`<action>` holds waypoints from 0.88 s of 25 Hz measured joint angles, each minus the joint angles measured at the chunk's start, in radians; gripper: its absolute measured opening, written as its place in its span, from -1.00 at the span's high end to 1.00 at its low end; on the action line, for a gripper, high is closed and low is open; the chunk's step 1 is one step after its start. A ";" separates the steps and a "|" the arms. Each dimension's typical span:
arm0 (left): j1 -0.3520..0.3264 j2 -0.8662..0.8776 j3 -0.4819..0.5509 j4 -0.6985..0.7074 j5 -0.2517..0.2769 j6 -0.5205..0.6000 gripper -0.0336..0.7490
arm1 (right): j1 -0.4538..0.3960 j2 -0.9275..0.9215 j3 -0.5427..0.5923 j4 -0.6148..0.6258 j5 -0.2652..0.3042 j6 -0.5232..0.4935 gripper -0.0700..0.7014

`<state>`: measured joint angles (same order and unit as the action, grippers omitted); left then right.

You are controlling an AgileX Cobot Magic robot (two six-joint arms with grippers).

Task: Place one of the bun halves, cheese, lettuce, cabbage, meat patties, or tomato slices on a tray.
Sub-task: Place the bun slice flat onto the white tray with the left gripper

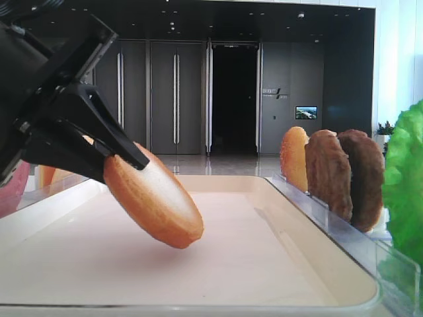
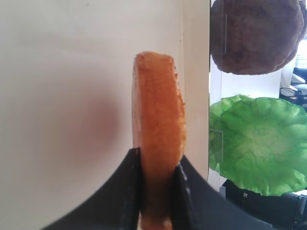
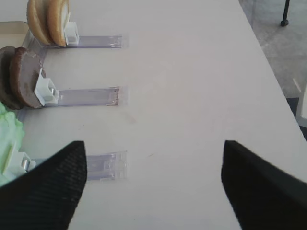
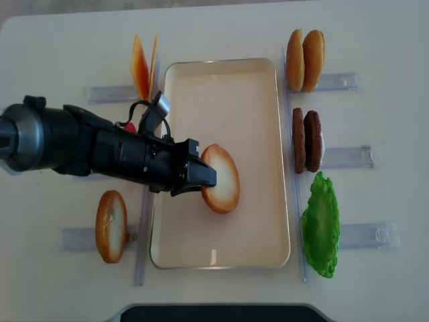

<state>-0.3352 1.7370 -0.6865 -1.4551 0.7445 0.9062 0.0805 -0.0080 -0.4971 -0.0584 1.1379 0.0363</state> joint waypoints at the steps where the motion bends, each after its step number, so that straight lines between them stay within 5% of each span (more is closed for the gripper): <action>1: 0.000 0.000 0.000 0.000 0.000 0.000 0.60 | 0.000 0.000 0.000 0.000 0.000 0.000 -0.68; 17: 0.000 0.008 0.000 -0.035 -0.001 0.019 0.60 | 0.000 0.000 0.000 0.000 0.000 0.000 -0.68; 22: 0.000 0.076 0.000 -0.076 0.052 0.057 0.60 | 0.000 0.000 0.000 0.000 0.000 0.000 -0.68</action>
<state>-0.3352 1.8131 -0.6865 -1.5316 0.7968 0.9634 0.0805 -0.0080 -0.4971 -0.0584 1.1379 0.0363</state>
